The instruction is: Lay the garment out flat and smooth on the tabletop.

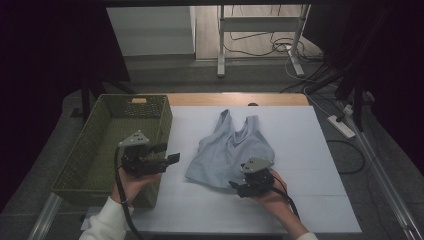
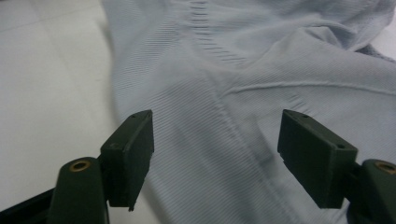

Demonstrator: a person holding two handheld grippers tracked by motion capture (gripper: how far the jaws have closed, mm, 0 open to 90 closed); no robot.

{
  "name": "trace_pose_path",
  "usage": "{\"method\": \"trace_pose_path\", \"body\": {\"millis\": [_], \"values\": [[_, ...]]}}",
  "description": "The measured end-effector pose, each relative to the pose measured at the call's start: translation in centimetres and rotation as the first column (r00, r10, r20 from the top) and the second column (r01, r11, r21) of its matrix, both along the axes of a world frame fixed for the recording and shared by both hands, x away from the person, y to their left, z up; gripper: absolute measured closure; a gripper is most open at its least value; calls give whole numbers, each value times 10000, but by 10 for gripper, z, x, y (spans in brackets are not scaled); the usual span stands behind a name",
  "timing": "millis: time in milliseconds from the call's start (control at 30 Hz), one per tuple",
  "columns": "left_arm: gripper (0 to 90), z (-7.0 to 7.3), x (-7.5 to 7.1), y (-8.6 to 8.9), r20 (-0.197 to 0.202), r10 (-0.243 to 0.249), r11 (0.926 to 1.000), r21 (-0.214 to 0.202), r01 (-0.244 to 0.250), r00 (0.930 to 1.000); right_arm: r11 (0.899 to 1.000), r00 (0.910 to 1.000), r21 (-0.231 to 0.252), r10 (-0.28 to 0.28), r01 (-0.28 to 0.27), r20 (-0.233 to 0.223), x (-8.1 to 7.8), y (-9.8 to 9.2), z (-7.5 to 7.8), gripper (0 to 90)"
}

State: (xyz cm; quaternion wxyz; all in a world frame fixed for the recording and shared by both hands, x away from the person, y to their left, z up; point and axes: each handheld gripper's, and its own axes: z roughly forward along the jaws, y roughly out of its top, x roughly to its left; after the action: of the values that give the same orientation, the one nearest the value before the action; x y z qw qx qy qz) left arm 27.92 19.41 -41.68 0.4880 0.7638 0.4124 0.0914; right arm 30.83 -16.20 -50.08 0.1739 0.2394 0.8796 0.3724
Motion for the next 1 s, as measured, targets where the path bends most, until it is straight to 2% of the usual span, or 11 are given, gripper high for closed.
{"method": "trace_pose_path", "body": {"millis": [67, 233, 267, 433, 467, 533, 567, 633, 700, 767, 1000], "values": [[328, 0, 0, 0, -6, -6, 10000, 23, 6, 10000, 9999, 9999, -47, -109, 108, -53, 8, 1, -1, 308], [328, 0, -1, 0, 14, -1, 10000, 19, 1, 10000, 9999, 9999, -80, -107, 106, -117, 14, 0, -1, 353], [328, 0, -1, 0, 13, 5, 10000, 4, -5, 10000, 9998, 9997, -205, 20, -25, -253, 16, -1, -2, 414], [329, 0, -1, -1, 24, -39, 10000, 24, 39, 10000, 9980, 9989, -626, 19, -49, -475, 19, -1, -6, 502], [328, 0, -1, -1, 28, -57, 10000, 35, 57, 10000, 9952, 9988, -971, 42, -90, -498, 20, 0, -9, 551], [329, 0, -2, -1, 43, -56, 10000, 43, 55, 10000, 9929, 9985, -1180, 87, -149, -531, 20, 2, -12, 611], [329, 0, -2, -1, 49, -53, 10000, 40, 53, 10000, 9929, 9985, -1180, 87, -149, -531, 20, 2, -12, 611], [329, 0, -2, -1, 67, -34, 10000, 29, 33, 10000, 9917, 9984, -1264, 167, -234, -543, 21, 3, -13, 683], [330, 0, -2, -1, 72, -27, 10000, 27, 27, 10000, 9889, 9988, -1426, 380, -422, -317, 20, 4, -12, 785], [333, 1, -2, -1, 81, -69, 10000, 18, 69, 9999, 9890, 9992, -1430, 353, -373, -160, 20, 4, -9, 811], [334, 1, -2, -2, 105, -124, 9999, 38, 124, 9999, 9939, 9992, -1093, 156, -116, 360, 23, -4, 2, 822]]}}
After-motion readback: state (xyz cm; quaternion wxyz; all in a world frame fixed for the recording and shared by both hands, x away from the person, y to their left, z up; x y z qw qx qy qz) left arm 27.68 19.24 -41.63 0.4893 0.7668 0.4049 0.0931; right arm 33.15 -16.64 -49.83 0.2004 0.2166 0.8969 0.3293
